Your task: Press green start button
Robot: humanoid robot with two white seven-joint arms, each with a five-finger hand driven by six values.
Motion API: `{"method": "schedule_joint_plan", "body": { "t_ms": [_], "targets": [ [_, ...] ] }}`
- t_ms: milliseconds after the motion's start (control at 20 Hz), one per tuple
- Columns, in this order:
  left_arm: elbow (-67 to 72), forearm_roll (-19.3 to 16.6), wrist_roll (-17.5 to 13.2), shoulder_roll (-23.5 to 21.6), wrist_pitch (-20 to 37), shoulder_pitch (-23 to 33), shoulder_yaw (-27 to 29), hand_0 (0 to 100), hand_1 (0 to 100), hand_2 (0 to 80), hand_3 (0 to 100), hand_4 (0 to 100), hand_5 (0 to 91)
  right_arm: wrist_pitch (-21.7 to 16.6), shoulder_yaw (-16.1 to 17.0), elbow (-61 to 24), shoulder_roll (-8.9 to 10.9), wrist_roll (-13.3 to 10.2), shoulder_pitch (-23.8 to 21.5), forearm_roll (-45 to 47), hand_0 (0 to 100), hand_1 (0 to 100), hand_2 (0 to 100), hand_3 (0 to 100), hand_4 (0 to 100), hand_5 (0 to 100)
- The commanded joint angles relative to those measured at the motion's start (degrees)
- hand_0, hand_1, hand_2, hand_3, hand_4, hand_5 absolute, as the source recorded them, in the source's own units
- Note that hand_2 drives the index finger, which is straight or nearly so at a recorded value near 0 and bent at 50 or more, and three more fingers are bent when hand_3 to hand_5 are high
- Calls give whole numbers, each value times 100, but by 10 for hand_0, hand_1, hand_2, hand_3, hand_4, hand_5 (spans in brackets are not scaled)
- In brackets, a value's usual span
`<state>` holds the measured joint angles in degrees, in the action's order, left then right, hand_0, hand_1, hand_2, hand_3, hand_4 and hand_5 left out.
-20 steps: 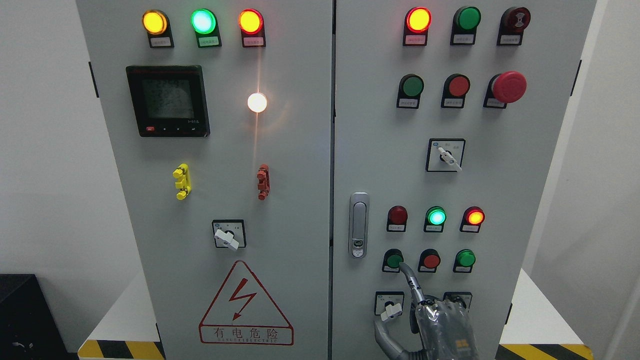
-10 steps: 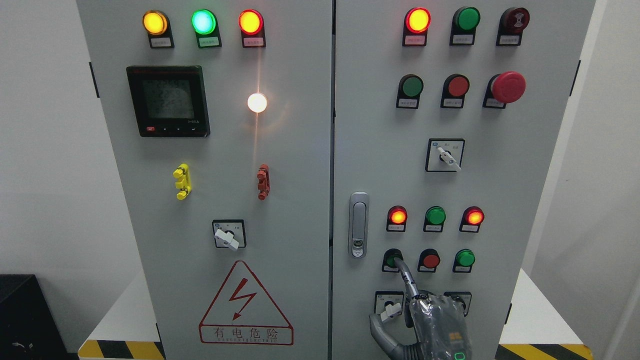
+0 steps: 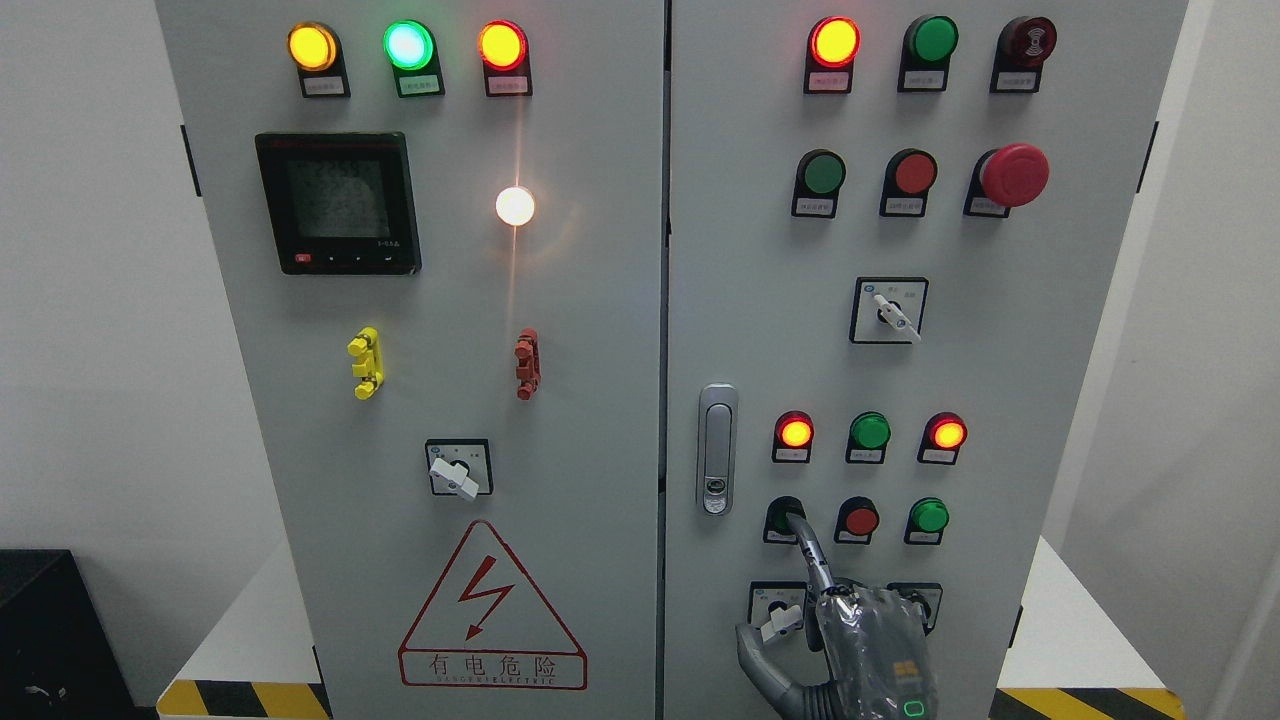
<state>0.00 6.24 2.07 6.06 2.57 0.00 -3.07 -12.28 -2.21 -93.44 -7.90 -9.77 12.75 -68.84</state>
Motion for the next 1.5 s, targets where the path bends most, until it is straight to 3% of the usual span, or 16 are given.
{"method": "schedule_joint_plan", "body": {
  "t_ms": [0, 350, 1000, 1200, 1250, 1450],
  "targets": [
    [-158, 0, -5, 0, -2, -132, 0, 120, 556, 0, 0, 0, 0, -142, 1, 72, -1, 19, 8, 221, 388, 329, 0, 956, 884, 1000],
    [-158, 0, -5, 0, -2, -132, 0, 120, 556, 0, 0, 0, 0, -450, 10, -104, -1, 37, -1, 547, 479, 371, 9, 921, 868, 1000],
    [-158, 0, -5, 0, -2, -132, 0, 120, 556, 0, 0, 0, 0, -565, 36, -1079, -10, 19, -738, 1354, 454, 382, 13, 909, 869, 963],
    [-158, 0, -5, 0, -2, -132, 0, 120, 556, 0, 0, 0, 0, -530, -17, -1431, -10, 45, -1029, 1996, 444, 379, 10, 826, 827, 897],
    [-158, 0, -5, 0, -2, -132, 0, 120, 556, 0, 0, 0, 0, -521, -25, -1501, -10, 54, -1090, 2128, 447, 354, 2, 759, 761, 816],
    [-158, 0, -5, -8, -2, -132, 0, 120, 556, 0, 0, 0, 0, -433, -148, -1703, -10, 63, -1353, 2620, 424, 321, 0, 649, 666, 697]
  ]
}}
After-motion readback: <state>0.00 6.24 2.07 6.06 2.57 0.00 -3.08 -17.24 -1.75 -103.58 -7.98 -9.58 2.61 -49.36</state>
